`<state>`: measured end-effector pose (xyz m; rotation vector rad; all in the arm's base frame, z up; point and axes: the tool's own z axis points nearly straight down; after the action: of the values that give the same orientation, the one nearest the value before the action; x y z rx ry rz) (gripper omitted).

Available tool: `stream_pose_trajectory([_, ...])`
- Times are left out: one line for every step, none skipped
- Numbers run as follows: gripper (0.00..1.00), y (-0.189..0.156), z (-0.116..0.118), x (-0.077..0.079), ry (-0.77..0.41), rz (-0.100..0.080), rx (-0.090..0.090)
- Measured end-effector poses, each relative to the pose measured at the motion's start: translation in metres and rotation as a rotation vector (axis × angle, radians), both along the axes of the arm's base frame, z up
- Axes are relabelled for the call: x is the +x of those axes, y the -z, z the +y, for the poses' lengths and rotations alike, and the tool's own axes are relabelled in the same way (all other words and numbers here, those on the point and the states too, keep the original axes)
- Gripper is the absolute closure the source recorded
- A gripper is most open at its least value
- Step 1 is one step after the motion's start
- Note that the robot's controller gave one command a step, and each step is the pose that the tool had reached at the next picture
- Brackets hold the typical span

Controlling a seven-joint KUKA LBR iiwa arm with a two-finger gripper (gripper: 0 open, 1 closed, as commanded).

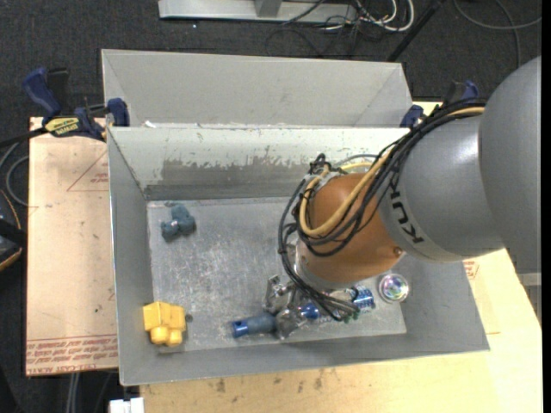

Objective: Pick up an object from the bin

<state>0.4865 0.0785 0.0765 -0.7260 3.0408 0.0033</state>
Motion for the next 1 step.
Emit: stream_pose_trajectory([1.00, -0.1157, 0.0013, 0.0267, 0.029, 0.005, -0.003])
